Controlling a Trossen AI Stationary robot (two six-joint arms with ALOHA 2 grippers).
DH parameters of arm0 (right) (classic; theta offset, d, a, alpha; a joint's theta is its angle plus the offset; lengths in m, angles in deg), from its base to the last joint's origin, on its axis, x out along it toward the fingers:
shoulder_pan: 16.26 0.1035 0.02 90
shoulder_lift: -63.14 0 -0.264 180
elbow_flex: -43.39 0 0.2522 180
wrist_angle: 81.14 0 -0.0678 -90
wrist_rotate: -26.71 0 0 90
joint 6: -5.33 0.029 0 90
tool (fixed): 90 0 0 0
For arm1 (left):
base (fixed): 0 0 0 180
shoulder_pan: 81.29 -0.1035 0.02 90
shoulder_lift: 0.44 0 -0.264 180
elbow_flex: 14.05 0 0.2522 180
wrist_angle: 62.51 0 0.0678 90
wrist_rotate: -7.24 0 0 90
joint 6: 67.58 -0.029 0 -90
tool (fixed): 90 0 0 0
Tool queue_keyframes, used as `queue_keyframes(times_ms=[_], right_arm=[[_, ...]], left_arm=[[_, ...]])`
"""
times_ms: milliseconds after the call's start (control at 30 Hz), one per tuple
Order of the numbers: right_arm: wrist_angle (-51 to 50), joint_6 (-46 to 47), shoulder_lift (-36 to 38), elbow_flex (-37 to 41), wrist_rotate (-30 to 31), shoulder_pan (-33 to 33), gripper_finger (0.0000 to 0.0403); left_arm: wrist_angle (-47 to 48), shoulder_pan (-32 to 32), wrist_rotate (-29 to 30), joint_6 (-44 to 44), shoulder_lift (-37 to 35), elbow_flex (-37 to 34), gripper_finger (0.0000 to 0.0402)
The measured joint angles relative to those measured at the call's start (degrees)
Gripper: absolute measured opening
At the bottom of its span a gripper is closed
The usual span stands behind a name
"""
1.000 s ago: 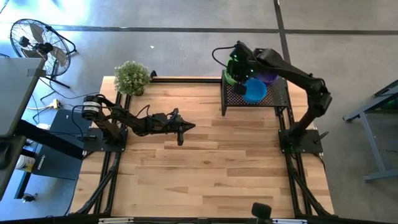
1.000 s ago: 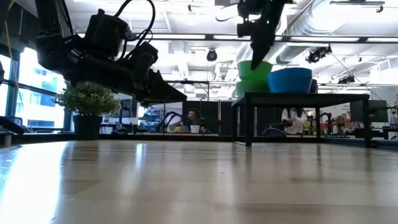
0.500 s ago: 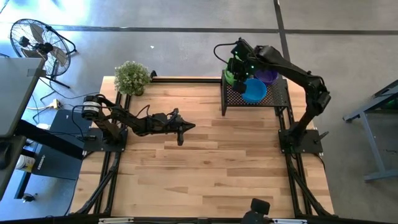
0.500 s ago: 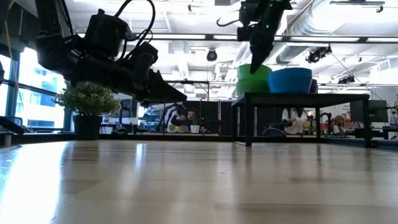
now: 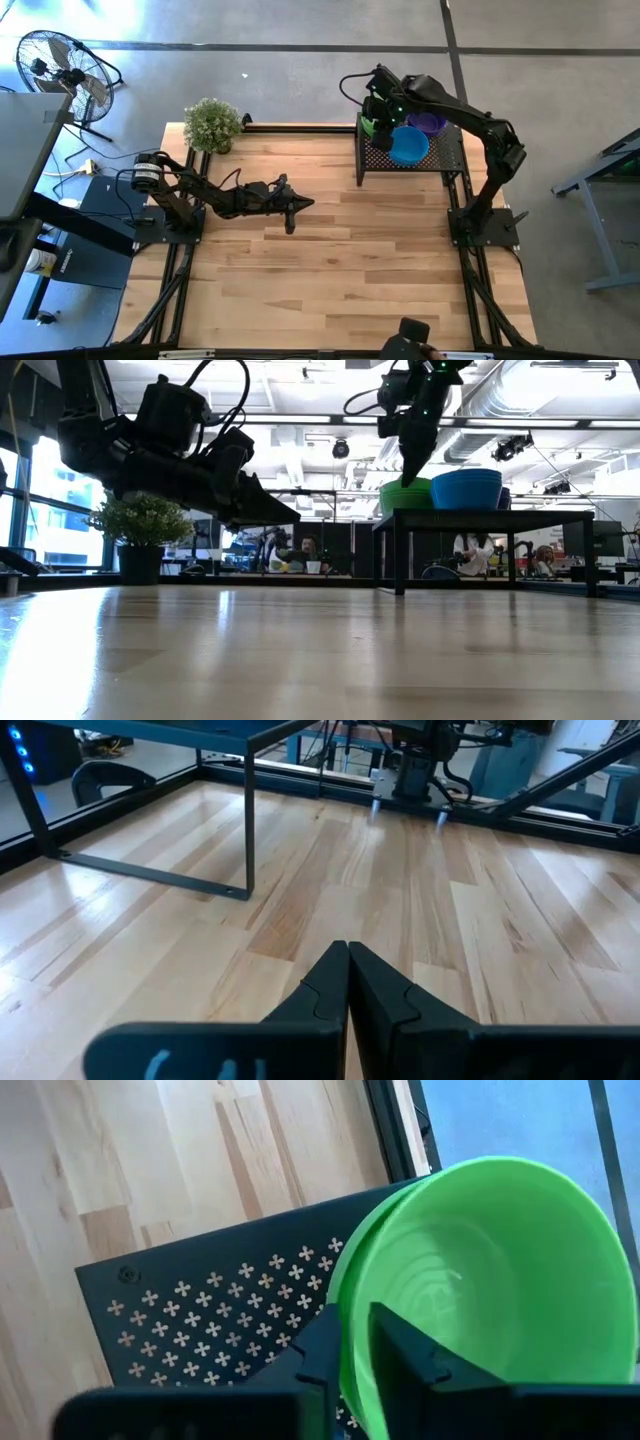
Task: Pick & Place Mini bowls
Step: Stack the green bowl on the other green bowls on the shelf
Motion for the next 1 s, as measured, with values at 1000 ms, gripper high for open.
queue_keyframes(times_ms=[1000], right_arm=[[5.9,0.4,5.1,4.2,-6.1,-3.4,0.0011]], left_arm=[[1.2,0.0,-0.6,0.0,0.0,0.0,0.0001]])
